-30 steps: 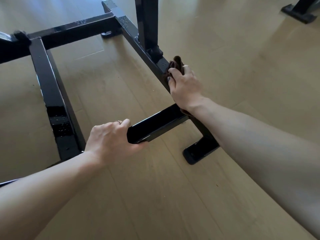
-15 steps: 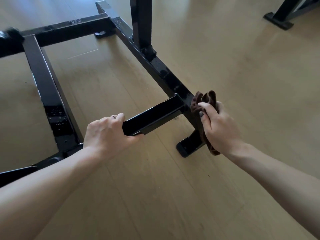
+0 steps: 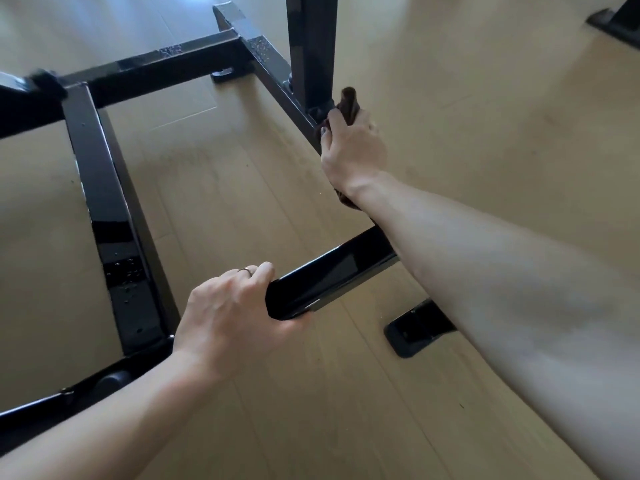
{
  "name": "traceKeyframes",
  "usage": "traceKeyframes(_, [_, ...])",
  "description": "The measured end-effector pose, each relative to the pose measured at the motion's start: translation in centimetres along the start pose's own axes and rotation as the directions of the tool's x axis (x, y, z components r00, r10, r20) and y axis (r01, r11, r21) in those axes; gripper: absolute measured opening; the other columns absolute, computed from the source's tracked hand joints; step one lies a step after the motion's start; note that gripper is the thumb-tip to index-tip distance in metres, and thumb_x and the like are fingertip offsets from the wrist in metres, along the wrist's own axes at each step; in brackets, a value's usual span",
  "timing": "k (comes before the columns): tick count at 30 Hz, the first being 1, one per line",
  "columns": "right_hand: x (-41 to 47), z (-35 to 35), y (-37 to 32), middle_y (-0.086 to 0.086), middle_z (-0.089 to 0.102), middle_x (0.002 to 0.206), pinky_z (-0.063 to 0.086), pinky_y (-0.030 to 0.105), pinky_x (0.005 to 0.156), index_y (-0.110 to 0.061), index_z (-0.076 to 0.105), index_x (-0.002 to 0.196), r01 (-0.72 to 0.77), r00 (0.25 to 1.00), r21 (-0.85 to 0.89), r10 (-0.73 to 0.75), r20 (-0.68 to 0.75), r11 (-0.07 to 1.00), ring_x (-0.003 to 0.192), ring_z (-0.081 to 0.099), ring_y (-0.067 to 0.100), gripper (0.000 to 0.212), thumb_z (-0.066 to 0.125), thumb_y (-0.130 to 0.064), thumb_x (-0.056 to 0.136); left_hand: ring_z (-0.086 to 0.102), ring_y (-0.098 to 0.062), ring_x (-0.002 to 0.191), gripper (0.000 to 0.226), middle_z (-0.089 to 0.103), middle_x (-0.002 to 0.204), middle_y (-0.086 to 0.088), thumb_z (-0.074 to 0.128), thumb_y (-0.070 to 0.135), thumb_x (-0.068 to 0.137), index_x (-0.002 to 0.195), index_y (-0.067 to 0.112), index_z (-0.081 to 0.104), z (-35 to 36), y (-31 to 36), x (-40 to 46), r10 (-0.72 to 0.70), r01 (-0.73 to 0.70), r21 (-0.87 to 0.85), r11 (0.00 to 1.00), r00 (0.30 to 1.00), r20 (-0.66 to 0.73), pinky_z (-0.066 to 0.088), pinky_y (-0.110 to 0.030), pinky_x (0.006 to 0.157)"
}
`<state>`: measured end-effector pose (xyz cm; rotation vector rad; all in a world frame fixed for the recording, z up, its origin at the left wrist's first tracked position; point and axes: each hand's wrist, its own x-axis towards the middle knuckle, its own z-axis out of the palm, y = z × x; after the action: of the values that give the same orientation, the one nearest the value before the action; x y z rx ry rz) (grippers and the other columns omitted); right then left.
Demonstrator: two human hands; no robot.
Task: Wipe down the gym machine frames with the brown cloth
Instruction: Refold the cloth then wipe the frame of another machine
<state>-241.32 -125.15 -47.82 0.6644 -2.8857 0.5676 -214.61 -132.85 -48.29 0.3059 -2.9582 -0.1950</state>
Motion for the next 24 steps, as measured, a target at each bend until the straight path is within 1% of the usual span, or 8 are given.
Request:
traceKeyframes(3, [-0.5,-0.3,0.6,0.020,0.044,0.138,0.042,0.039,0.087,-0.022,0.052,0.137,0.028,0.999,0.029,-0.029,0.036,0.999,0.124,0.046,0.039,0.037,0.035,-0.038,0.109,0.055,-0.019,0.059,0.059,0.043,0.060,0.010,0.046,0.081,0.067,0.071,0.023,0.036,-0.1,0.1,-0.1,-0.006,0.006,-0.001,1.000,1.000,0.003,0.025,-0.030,0.051])
traceKeyframes(5, [-1.5,-1.2,1.2,0.019,0.042,0.139,0.045,0.041,0.090,-0.024,0.052,0.137,0.063,0.995,0.045,-0.066,0.070,0.997,0.124,0.047,0.038,0.036,0.036,-0.039,0.109,0.054,-0.019,0.060,0.061,0.044,0.060,0.009,0.045,0.083,0.067,0.070,0.023,0.035,-0.2,0.1,-0.1,-0.010,0.010,-0.008,1.000,1.000,-0.006,0.025,-0.030,0.051])
traceKeyframes(8, [-5.0,-3.2,3.3,0.016,0.045,0.134,0.049,0.044,0.092,-0.023,0.056,0.134,0.103,0.991,0.079,-0.109,0.075,0.992,0.114,0.052,0.037,0.034,0.040,-0.038,0.108,0.051,-0.020,0.060,0.064,0.046,0.062,0.009,0.042,0.086,0.066,0.071,0.023,0.036,-0.2,0.1,-0.3,-0.026,0.026,-0.021,0.999,1.000,-0.003,0.027,-0.030,0.052])
traceKeyframes(10, [-8.4,-5.0,5.6,0.013,0.049,0.122,0.052,0.041,0.085,-0.022,0.059,0.130,0.071,0.995,0.161,-0.082,0.065,0.984,0.102,0.057,0.035,0.031,0.041,-0.036,0.108,0.050,-0.020,0.061,0.065,0.047,0.064,0.009,0.042,0.087,0.066,0.072,0.022,0.037,-0.2,0.2,-0.4,-0.041,0.041,-0.008,0.999,0.999,0.000,0.030,-0.030,0.053])
traceKeyframes(12, [-12.9,-6.7,8.3,0.010,0.050,0.114,0.051,0.036,0.077,-0.024,0.061,0.125,0.038,0.997,0.200,-0.051,0.061,0.979,0.092,0.059,0.032,0.028,0.042,-0.035,0.108,0.050,-0.020,0.061,0.065,0.046,0.064,0.009,0.051,0.085,0.069,0.072,0.022,0.037,-0.1,0.3,-0.5,-0.052,0.052,0.008,0.999,0.999,-0.005,0.030,-0.031,0.054])
traceKeyframes(17, [-23.0,-9.4,11.5,0.001,0.046,0.122,0.043,0.029,0.068,-0.027,0.062,0.124,0.055,0.997,0.135,-0.062,0.044,0.989,0.087,0.054,0.023,0.026,0.048,-0.034,0.103,0.044,-0.021,0.059,0.065,0.050,0.066,0.009,0.060,0.082,0.069,0.073,0.021,0.041,-0.1,0.4,-0.6,-0.071,0.071,0.028,0.997,0.997,-0.011,0.029,-0.031,0.053])
traceKeyframes(21, [-21.1,-9.0,11.1,0.007,0.051,0.119,0.051,0.037,0.073,-0.025,0.062,0.125,0.023,0.999,0.119,-0.026,0.029,0.993,0.088,0.055,0.026,0.026,0.047,-0.033,0.106,0.044,-0.021,0.059,0.065,0.050,0.066,0.009,0.056,0.084,0.068,0.073,0.021,0.040,-0.1,0.4,-0.5,-0.069,0.069,0.034,0.997,0.998,-0.009,0.029,-0.032,0.053])
traceKeyframes(24, [-17.0,-7.1,9.2,0.013,0.051,0.121,0.043,0.034,0.076,-0.023,0.058,0.130,0.053,0.998,0.108,-0.054,0.012,0.993,0.091,0.052,0.027,0.030,0.042,-0.035,0.108,0.044,-0.020,0.060,0.064,0.048,0.065,0.009,0.054,0.084,0.070,0.073,0.022,0.037,0.0,0.2,-0.3,-0.037,0.037,0.030,0.999,0.999,0.000,0.028,-0.031,0.052])
